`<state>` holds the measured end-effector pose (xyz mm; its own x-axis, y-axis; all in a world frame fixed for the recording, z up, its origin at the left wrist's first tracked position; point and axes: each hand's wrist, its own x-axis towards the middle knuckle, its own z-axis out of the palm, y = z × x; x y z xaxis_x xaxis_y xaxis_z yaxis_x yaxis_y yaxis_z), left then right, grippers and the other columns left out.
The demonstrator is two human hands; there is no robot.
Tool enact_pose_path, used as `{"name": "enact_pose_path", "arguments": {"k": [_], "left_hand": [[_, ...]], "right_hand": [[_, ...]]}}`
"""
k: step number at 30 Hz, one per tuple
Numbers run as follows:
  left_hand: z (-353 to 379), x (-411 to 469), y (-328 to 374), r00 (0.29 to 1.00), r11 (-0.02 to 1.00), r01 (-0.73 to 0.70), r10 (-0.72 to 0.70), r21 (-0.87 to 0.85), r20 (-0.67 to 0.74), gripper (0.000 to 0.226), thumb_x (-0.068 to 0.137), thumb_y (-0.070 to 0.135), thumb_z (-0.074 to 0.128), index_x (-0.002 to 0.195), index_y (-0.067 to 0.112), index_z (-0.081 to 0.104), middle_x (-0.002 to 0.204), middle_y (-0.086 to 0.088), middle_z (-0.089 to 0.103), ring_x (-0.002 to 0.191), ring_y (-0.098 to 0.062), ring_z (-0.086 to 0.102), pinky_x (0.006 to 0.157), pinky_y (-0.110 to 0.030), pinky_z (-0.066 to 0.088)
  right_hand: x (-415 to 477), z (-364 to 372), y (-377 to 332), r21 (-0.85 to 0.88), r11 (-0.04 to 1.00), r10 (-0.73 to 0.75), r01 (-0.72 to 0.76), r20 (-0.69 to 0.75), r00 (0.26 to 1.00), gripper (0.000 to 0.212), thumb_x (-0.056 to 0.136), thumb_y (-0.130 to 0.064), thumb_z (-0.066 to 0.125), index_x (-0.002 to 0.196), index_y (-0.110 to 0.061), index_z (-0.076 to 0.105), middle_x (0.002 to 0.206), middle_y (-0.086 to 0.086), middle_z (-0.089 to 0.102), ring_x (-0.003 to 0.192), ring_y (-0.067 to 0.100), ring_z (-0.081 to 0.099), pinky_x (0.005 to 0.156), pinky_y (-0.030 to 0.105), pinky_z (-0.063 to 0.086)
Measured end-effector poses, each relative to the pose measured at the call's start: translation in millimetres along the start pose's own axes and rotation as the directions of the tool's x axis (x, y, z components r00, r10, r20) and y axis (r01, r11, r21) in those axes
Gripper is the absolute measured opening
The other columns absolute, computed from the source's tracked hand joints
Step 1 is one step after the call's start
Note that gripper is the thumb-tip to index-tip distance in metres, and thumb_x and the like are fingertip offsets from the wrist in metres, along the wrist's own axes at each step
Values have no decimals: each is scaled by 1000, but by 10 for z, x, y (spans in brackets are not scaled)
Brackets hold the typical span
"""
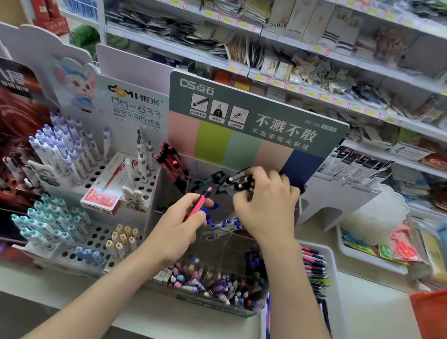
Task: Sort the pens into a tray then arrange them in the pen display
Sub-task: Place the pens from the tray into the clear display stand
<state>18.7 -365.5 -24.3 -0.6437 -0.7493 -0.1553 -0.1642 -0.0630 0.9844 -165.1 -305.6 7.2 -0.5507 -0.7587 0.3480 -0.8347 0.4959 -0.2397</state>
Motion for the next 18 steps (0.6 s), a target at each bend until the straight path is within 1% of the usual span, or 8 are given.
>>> {"name": "enact_pose_path", "arguments": {"k": [4,6,8,11,13,15,17,18], "left_hand": [[32,17,6,1000,1000,7,-7,-16,3,25,108,10,49,122,26,63,72,7,58,48,-11,35,43,-20,30],[41,22,5,1000,999,10,-9,-36,11,25,108,8,49,122,23,63,68,10,58,47,-10,34,43,-20,29],[43,23,0,1000,999,13,-12,-46,20,25,108,7,48,122,22,62,60,13,55,46,-10,32,43,-20,29],[37,17,3,1000,999,11,-10,-53,11,22,109,12,48,122,23,62,70,9,58,48,-11,33,44,-22,29],[28,24,-9,1000,998,9,-9,-58,-2,21,112,18,44,121,21,63,78,0,58,49,-12,33,44,-24,27],[24,37,-20,1000,998,8,-8,-57,-14,24,113,19,39,121,20,62,79,-4,58,50,-13,33,44,-24,27],[21,34,-20,1000,998,8,-9,-56,-23,20,113,16,37,117,16,57,75,-4,59,53,-14,36,48,-22,31],[22,28,-24,1000,999,5,-6,-50,-23,16,112,15,39,113,13,54,73,-4,58,56,-14,39,51,-23,34]], "right_hand": [[124,-58,-63,-166,980,-88,112,150,985,31,93,-28,66,123,-23,60,109,3,73,108,35,57,88,47,37],[235,-82,-83,-23,983,-172,181,212,962,30,95,-19,68,123,-21,60,109,5,74,109,36,61,90,47,43],[324,-102,-114,198,968,-208,157,275,939,47,92,-8,70,136,-19,57,113,11,73,108,37,64,90,48,53],[372,-33,-96,266,960,-157,87,255,954,61,92,-4,71,147,-18,52,117,17,71,110,39,66,93,50,57],[310,6,-76,240,964,-163,116,186,969,60,90,-9,73,147,-17,55,119,13,72,111,36,65,94,52,55],[158,2,-91,236,950,-205,204,-21,979,50,88,-14,72,137,-18,64,116,4,72,108,30,61,90,48,51],[-58,-8,-155,332,912,-166,239,-234,958,36,89,-12,70,124,-18,71,106,-3,72,99,22,60,84,39,48],[-174,-6,-201,422,881,-110,216,-261,959,28,92,-13,71,119,-17,73,100,-6,72,92,18,61,81,34,50]]}}
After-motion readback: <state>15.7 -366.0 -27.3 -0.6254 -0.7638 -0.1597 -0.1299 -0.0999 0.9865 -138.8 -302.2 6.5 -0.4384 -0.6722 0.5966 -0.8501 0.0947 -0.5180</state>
